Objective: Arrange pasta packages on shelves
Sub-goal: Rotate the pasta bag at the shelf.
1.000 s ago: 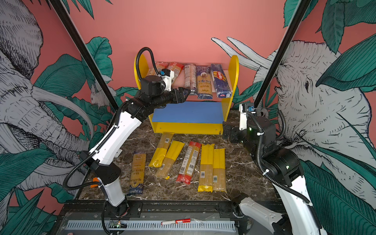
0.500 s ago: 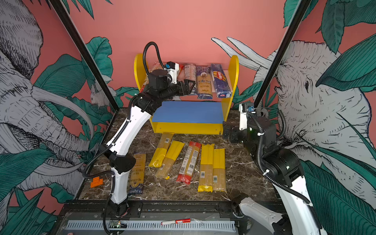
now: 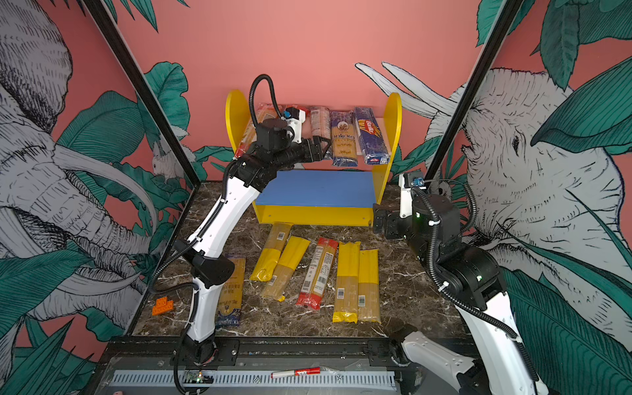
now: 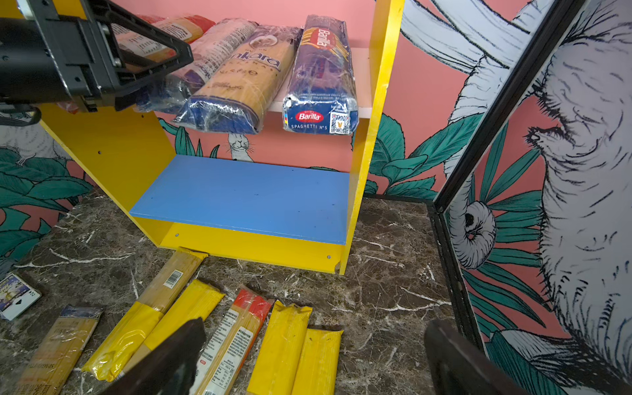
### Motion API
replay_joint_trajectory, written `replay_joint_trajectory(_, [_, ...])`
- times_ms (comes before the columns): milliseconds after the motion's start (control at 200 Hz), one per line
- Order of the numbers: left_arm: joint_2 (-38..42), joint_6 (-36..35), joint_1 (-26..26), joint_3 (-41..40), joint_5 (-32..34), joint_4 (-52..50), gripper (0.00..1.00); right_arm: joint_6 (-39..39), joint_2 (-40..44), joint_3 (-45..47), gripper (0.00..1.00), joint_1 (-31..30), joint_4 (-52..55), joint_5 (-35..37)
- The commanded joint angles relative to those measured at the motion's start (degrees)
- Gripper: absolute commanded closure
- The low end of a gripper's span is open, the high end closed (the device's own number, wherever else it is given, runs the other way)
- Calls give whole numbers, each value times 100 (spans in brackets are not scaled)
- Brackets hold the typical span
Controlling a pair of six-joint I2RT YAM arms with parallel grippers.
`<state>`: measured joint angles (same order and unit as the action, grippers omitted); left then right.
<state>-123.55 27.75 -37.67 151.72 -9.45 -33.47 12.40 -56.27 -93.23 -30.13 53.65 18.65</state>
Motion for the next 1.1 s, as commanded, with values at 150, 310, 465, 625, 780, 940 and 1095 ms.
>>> replay_joint_trajectory(150, [-282,426,-19,163,-824,121,21,-24,70,10,1,59,-92,121])
replay_joint_trajectory(310, [-349,516,-17,172,-1015,208,22,-15,81,4,1,55,-83,121])
replay_joint_trajectory(465, [-448,587,-19,204,-1176,271,22,-4,72,12,1,62,-70,104])
replay_joint_trajectory(625, [-599,651,-20,366,-1299,280,23,-5,90,-12,1,67,-18,119])
replay_joint_trajectory(780, [-603,622,-14,352,-1340,181,24,-7,133,-26,1,62,20,138])
replay_joint_trajectory(940, [-111,219,9,-120,-1086,-191,22,-15,143,-19,1,65,30,147])
replay_joint_trajectory(1095, [560,5,74,-1043,-850,-36,16,-15,88,25,1,65,-38,106])
